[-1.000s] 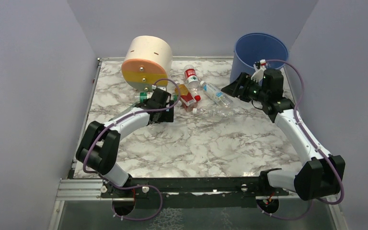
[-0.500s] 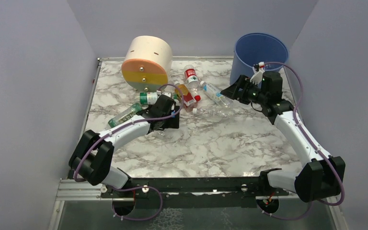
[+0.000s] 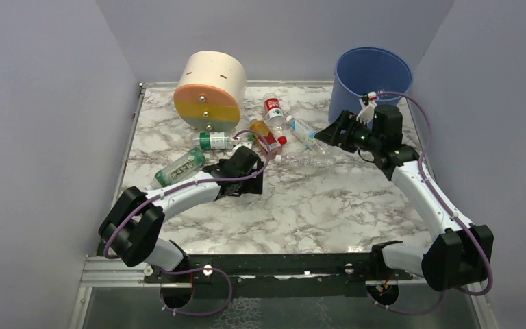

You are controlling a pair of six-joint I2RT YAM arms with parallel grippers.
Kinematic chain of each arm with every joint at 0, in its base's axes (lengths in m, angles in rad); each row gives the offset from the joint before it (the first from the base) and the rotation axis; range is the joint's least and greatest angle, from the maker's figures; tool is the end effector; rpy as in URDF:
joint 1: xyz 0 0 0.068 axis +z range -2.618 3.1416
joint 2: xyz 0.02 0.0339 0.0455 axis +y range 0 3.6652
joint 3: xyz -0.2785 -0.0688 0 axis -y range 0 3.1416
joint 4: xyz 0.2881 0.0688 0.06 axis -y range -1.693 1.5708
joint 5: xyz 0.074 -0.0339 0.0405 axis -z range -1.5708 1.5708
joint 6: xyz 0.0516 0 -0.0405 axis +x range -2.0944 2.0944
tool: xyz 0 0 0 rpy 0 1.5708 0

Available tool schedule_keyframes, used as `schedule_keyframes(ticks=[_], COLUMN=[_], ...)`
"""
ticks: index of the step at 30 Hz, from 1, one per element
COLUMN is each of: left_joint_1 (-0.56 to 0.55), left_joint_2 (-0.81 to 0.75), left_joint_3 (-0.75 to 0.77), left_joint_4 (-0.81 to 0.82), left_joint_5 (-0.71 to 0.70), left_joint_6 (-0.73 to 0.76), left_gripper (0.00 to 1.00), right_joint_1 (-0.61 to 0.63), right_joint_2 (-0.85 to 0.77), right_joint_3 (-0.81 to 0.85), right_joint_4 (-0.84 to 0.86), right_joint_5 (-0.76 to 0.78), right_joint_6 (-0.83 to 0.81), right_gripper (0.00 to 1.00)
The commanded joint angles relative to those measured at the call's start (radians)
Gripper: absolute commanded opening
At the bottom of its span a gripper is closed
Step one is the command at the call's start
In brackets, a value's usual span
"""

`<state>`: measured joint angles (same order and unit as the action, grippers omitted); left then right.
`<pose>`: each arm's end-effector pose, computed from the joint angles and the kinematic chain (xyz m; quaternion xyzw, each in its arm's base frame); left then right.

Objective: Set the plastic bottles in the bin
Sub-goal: Pick up the plastic bottle at the center of the board.

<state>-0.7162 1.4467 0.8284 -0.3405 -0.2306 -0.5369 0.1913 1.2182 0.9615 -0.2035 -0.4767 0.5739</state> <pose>0.2540 -0.2054 0.1701 0.0503 0.9465 -0.0866 0.3067 0.3147 0.0851 0.3065 0.0348 0.8343 0.3774 0.4004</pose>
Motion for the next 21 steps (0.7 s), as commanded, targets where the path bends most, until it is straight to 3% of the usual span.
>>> schedule_keyframes(ticks=[1, 21], left_joint_1=[-0.012, -0.017], left_joint_2=[-0.023, -0.017], left_joint_3=[-0.019, -0.056], left_joint_4=[0.002, 0.007], left_joint_5=[-0.035, -0.046], left_joint_6=[-0.032, -0.047], left_gripper=[0.96, 0.85], right_joint_1=[0.011, 0.015], right_joint_2=[-0.013, -0.008], right_joint_3=[-0.012, -0.03], right_joint_4=[0.018, 0.026], right_joint_5=[-0.017, -0.023], right_joint_6=[-0.017, -0.019], right_gripper=[0.72, 0.72])
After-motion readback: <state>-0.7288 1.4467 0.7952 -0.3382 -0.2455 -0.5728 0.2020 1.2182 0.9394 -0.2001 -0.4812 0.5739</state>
